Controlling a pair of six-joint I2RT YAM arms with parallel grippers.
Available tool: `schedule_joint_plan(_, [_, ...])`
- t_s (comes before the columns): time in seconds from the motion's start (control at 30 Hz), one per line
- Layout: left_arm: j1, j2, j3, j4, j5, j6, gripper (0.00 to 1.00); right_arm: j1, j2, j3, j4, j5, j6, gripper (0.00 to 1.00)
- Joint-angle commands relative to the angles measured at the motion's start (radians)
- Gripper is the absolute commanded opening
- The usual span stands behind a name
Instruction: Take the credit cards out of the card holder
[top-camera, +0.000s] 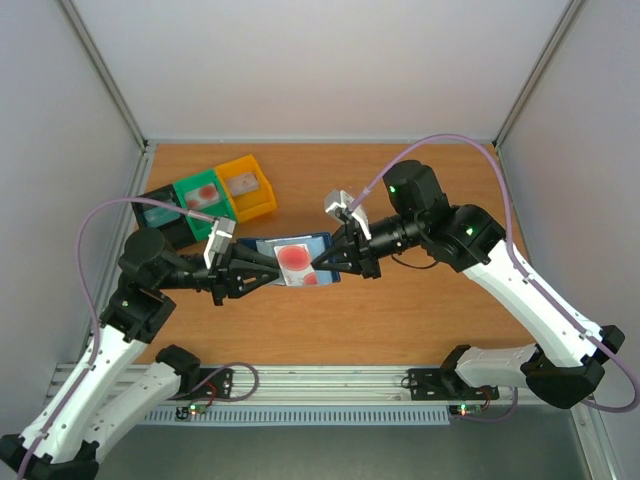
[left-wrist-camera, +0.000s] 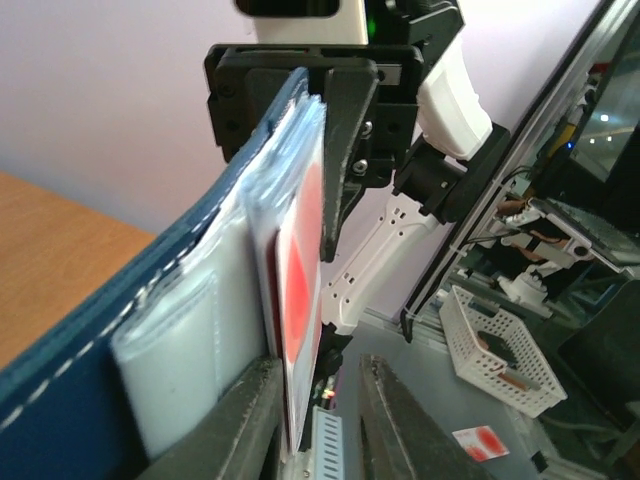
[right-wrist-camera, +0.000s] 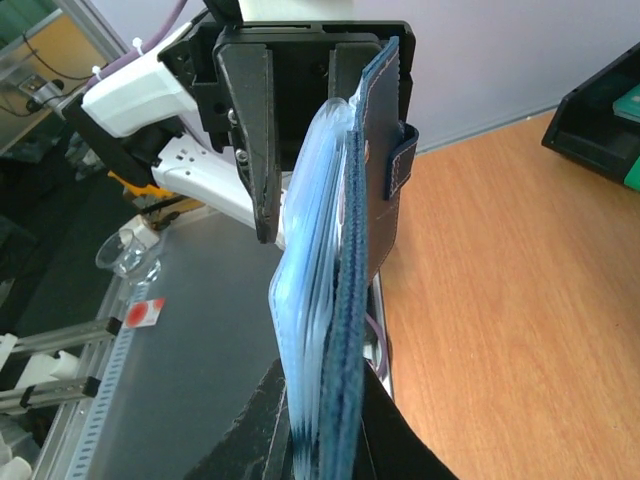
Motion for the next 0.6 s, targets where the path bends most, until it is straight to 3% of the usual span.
schedule_joint_plan(0.0, [0.005,-0.01,-0.018,0.138,0.02,-0.035,0.27,-0.004,0.007,0.019,0.022,-0.044,0.016,0.02])
schedule_joint_plan(0.17, [0.003,0.013,-0.032,0.202,-0.028,-0.076,0.38,-0.003,0.011,0.012,0.066,-0.08,0.036,0.02])
schedule_joint_plan(0.57, [-0.03,0.041,-0.063,0.304,-0.033,-0.12,0.25,0.001,0.04,0.009,0.072,-0.079,0.04,0.01])
